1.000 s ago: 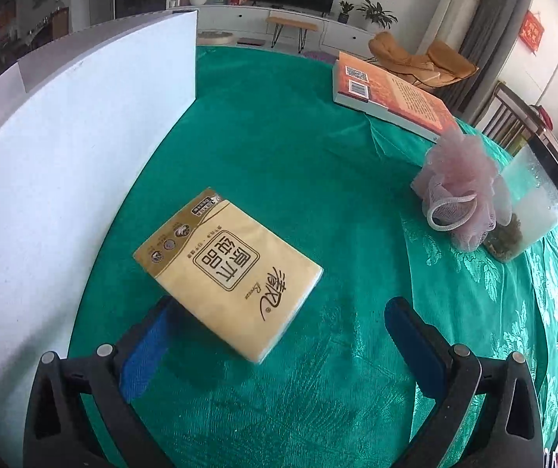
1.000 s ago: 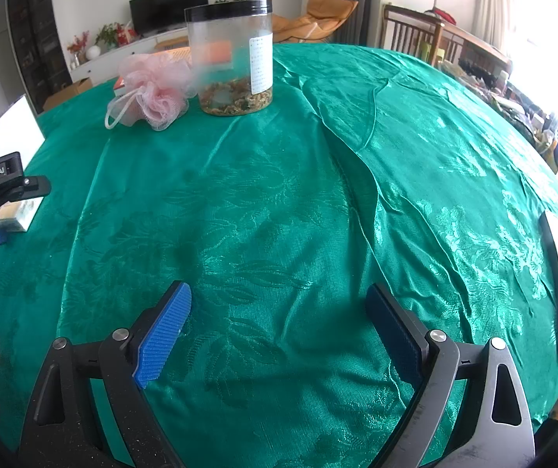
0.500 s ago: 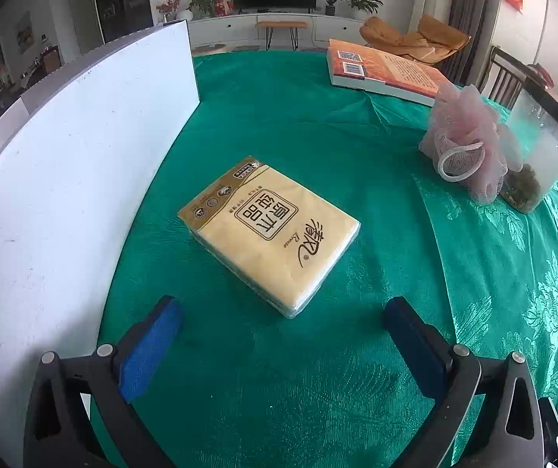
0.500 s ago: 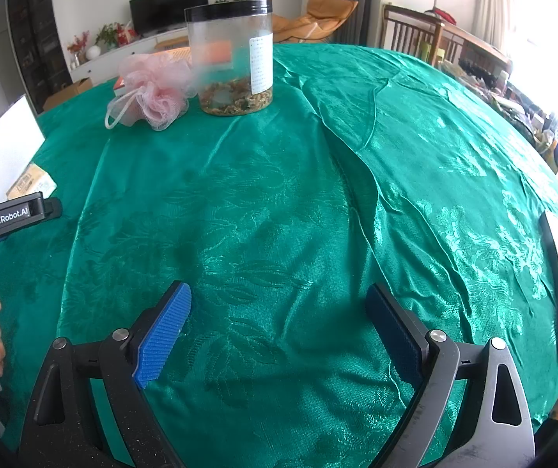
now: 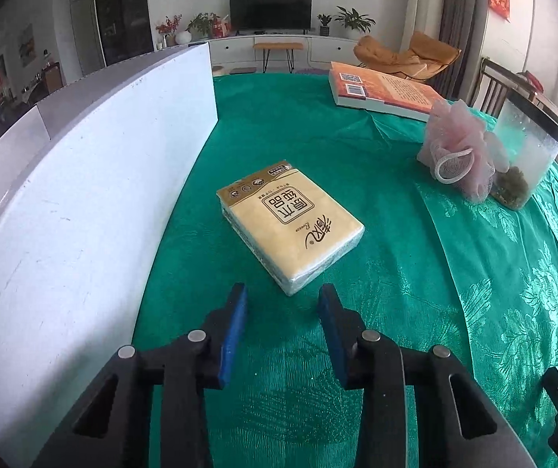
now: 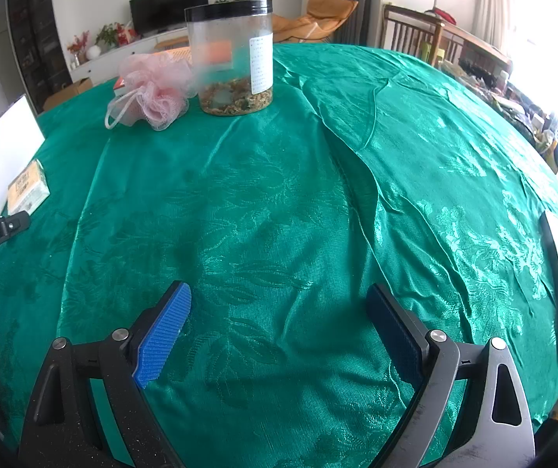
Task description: Organize soft objects
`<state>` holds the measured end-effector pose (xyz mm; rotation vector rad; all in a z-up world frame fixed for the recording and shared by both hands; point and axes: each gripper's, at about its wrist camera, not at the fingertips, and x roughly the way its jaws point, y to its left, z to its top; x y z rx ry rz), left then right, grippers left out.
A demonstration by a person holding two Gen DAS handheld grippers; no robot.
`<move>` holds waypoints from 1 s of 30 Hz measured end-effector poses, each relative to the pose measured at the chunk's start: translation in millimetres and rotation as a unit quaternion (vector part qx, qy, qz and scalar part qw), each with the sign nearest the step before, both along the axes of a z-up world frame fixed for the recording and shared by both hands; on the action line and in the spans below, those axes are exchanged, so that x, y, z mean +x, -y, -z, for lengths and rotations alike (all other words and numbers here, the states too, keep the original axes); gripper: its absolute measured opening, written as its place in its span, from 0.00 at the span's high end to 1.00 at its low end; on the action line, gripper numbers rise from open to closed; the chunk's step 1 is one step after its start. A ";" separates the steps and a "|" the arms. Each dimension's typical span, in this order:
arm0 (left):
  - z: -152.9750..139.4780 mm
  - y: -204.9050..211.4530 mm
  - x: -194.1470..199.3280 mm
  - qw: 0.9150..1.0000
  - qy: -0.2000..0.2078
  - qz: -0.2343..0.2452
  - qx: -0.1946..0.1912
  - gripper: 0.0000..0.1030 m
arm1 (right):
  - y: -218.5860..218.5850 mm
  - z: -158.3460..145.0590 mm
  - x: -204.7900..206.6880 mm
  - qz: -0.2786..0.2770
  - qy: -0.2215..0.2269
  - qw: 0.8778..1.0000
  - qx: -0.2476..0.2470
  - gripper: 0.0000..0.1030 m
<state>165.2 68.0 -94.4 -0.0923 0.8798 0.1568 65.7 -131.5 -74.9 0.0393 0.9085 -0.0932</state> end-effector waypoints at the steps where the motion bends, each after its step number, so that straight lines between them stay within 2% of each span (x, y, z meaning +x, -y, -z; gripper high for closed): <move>1: 0.4 1.2 -1.3 1.000 -0.004 0.000 0.002 0.41 | 0.0 0.0 0.0 0.000 0.000 1.000 0.000 0.09; 2: 1.6 1.2 -1.6 1.000 -0.009 -0.002 0.004 0.28 | 0.0 0.0 0.0 0.000 0.000 1.000 0.000 0.09; 3: 2.7 0.9 -2.4 1.000 -0.013 -0.005 0.004 0.10 | 0.0 0.0 0.0 0.000 0.000 1.000 0.000 0.09; 5: 1.8 2.2 -5.8 1.000 -0.006 0.001 0.003 0.10 | 0.0 0.0 -0.1 0.000 0.000 1.000 0.000 0.09; 11: 6.1 5.2 -3.9 1.000 -0.020 0.015 0.000 0.08 | -0.1 0.1 -0.1 0.000 0.000 1.000 0.000 0.09; 16: 8.8 5.3 -0.4 0.999 -0.027 0.017 -0.002 0.00 | -0.1 0.0 -0.1 0.000 0.000 1.000 0.000 0.09; 30: 8.3 6.5 -3.7 1.000 -0.026 0.017 -0.003 0.00 | 0.0 -0.3 -0.3 0.000 0.000 1.000 0.000 0.08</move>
